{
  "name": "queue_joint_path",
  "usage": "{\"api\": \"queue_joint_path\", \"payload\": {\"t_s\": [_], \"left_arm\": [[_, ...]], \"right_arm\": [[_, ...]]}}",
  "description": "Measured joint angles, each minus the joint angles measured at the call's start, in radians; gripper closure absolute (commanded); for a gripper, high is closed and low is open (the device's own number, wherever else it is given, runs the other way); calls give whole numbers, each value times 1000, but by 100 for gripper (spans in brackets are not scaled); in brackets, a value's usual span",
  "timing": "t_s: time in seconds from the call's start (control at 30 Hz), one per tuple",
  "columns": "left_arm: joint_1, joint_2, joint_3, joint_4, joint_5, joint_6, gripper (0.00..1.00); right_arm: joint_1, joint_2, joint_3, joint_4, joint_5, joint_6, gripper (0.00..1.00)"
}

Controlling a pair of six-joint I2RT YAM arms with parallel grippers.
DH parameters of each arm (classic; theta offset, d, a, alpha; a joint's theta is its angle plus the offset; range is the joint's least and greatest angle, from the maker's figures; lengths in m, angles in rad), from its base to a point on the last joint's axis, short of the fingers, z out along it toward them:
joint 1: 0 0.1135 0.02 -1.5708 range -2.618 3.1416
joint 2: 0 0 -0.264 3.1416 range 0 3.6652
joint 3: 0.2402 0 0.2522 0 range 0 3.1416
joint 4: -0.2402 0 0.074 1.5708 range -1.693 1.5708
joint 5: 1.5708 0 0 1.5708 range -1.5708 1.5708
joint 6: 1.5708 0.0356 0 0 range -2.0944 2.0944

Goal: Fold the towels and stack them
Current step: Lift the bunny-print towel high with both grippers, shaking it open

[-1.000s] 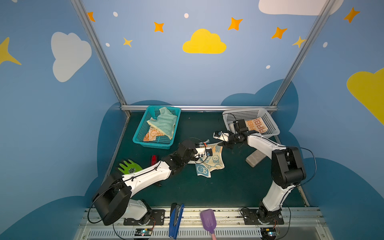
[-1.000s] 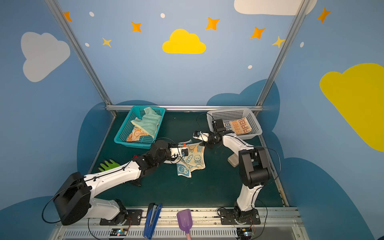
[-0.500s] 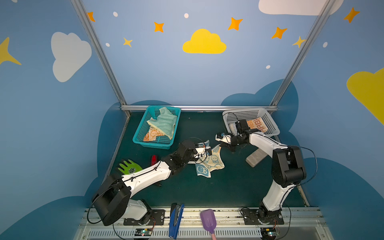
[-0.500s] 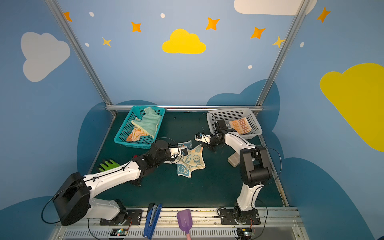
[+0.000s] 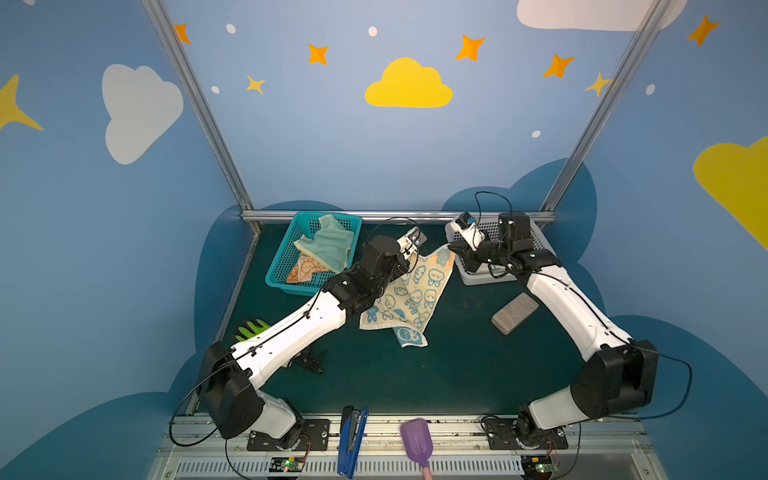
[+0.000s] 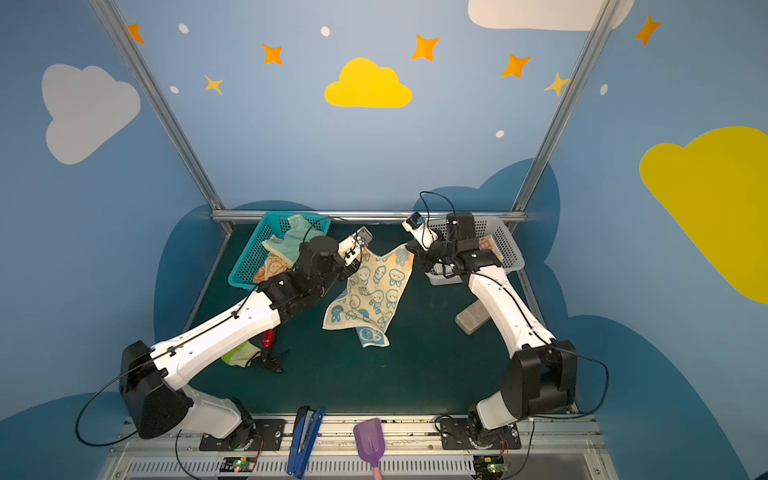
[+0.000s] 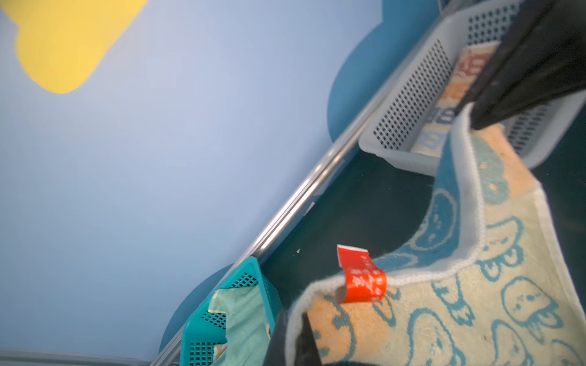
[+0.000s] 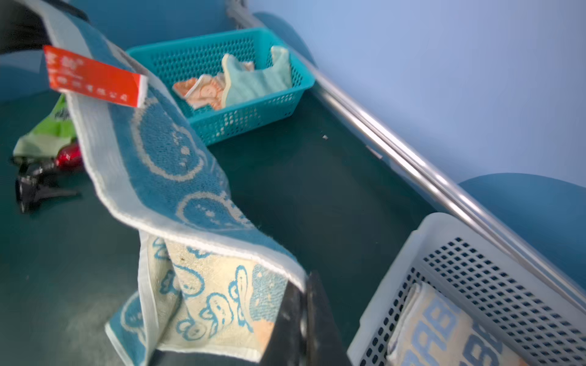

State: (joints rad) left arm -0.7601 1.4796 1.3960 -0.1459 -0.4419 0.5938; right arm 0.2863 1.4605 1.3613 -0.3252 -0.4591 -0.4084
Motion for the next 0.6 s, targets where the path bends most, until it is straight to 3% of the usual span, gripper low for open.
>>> {"api": "queue_joint_path", "payload": {"t_s": [0.2, 0.6], "left_arm": [[-17, -6, 152, -133, -38, -113, 96], [-137, -267, 160, -384, 28, -238, 96]], "right_arm": [[4, -163, 6, 44, 100, 117, 100], [91, -405, 8, -50, 76, 111, 100]]}}
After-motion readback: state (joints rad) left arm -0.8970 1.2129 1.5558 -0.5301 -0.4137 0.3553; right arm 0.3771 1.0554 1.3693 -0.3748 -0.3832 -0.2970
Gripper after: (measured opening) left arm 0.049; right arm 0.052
